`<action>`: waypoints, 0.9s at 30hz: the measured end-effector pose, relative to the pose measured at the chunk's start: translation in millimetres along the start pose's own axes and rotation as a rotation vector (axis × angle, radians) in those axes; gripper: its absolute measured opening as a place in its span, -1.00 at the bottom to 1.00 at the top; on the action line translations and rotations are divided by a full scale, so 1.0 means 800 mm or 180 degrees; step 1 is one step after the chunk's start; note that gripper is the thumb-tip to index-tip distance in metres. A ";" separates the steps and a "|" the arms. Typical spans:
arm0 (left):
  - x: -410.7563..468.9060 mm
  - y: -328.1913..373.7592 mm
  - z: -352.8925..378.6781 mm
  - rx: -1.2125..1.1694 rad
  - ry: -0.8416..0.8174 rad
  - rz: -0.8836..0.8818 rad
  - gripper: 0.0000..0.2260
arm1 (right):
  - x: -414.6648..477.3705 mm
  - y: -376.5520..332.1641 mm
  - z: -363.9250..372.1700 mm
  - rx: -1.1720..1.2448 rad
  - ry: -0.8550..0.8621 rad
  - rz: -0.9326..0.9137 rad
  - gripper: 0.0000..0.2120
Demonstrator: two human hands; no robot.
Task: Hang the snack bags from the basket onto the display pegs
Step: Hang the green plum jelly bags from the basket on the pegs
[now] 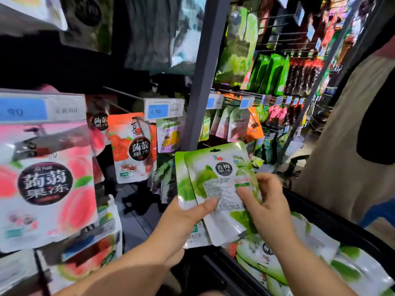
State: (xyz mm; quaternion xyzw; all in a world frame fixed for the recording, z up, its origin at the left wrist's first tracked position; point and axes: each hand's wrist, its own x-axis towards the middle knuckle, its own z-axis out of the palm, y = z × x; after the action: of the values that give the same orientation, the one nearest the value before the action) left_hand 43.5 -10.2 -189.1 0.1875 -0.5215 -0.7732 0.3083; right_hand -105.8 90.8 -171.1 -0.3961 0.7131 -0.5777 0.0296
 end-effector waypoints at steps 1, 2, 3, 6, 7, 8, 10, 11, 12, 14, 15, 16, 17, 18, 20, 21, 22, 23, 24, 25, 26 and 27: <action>0.000 -0.001 -0.001 -0.0008 0.0025 -0.0001 -0.59 | 0.000 0.004 0.002 -0.0273 0.0176 -0.0148 -0.66; 0.001 -0.002 0.000 0.0007 0.0056 0.0006 -0.59 | 0.000 0.008 0.002 -0.0625 0.0376 -0.0404 -0.63; 0.001 -0.005 -0.001 0.0010 0.0105 0.0025 -0.59 | -0.001 0.010 0.001 -0.1053 0.0549 -0.0800 -0.68; 0.003 -0.012 0.001 0.0085 0.0259 0.0064 -0.58 | -0.005 0.017 0.000 -0.1912 0.0461 -0.1642 -0.76; 0.004 -0.015 0.001 0.0111 0.0301 0.0084 -0.60 | -0.009 0.017 0.001 -0.1952 0.0361 -0.1674 -0.73; 0.005 -0.017 0.000 0.0150 0.0341 0.0108 -0.62 | -0.012 0.014 0.003 -0.1921 0.0243 -0.1613 -0.70; 0.007 -0.019 -0.001 0.0259 0.0423 0.0168 -0.67 | -0.018 0.007 0.005 -0.1650 -0.0136 -0.1180 -0.60; 0.007 -0.019 -0.001 0.0313 0.0452 0.0201 -0.67 | -0.021 0.005 0.007 -0.1478 -0.0369 -0.0910 -0.54; 0.007 -0.019 0.000 0.0359 0.0467 0.0234 -0.67 | -0.024 0.005 0.008 -0.1357 -0.0586 -0.0688 -0.46; 0.006 -0.021 0.001 0.0445 0.0528 0.0264 -0.66 | -0.032 0.006 0.012 -0.1295 -0.0970 -0.0461 -0.27; 0.006 -0.023 0.001 0.0503 0.0568 0.0275 -0.66 | -0.035 0.007 0.016 -0.1315 -0.1100 -0.0415 -0.19; 0.006 -0.024 0.001 0.0599 0.0642 0.0287 -0.63 | -0.038 0.008 0.019 -0.1317 -0.1179 -0.0362 -0.12; 0.006 -0.025 0.001 0.0700 0.0694 0.0287 -0.57 | -0.040 0.007 0.021 -0.1278 -0.1217 -0.0292 -0.06; 0.006 -0.024 0.000 0.0792 0.0720 0.0239 -0.53 | -0.042 0.005 0.023 -0.1209 -0.1230 -0.0229 -0.03; 0.007 -0.024 0.000 0.0843 0.0710 0.0211 -0.62 | -0.045 0.000 0.024 -0.1052 -0.1165 -0.0220 -0.04; 0.006 -0.023 0.000 0.0867 0.0698 0.0197 -0.69 | -0.046 -0.002 0.024 -0.0974 -0.1094 -0.0226 -0.09; 0.005 -0.022 0.001 0.0891 0.0683 0.0188 -0.71 | -0.047 -0.004 0.024 -0.0902 -0.1017 -0.0232 -0.15; 0.006 -0.023 0.000 0.0897 0.0667 0.0175 -0.70 | -0.047 -0.005 0.024 -0.0806 -0.0921 -0.0230 -0.22; 0.006 -0.022 0.000 0.0877 0.0635 0.0173 -0.70 | -0.047 -0.007 0.023 -0.0621 -0.0799 -0.0216 -0.31; 0.007 -0.022 -0.001 0.0857 0.0636 0.0155 -0.71 | -0.047 -0.009 0.022 -0.0340 -0.0675 -0.0204 -0.43; 0.007 -0.020 -0.001 0.0846 0.0635 0.0164 -0.72 | -0.046 -0.010 0.021 -0.0033 -0.0557 -0.0180 -0.52; 0.008 -0.020 -0.004 0.0867 0.0642 0.0164 -0.72 | -0.045 -0.010 0.020 0.0191 -0.0461 -0.0114 -0.54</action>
State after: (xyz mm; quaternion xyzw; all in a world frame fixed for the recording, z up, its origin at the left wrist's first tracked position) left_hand 36.1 -12.0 -205.0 0.2907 -0.5925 -0.6645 0.3505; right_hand -69.2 99.1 -184.8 -0.4485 0.6843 -0.5690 0.0826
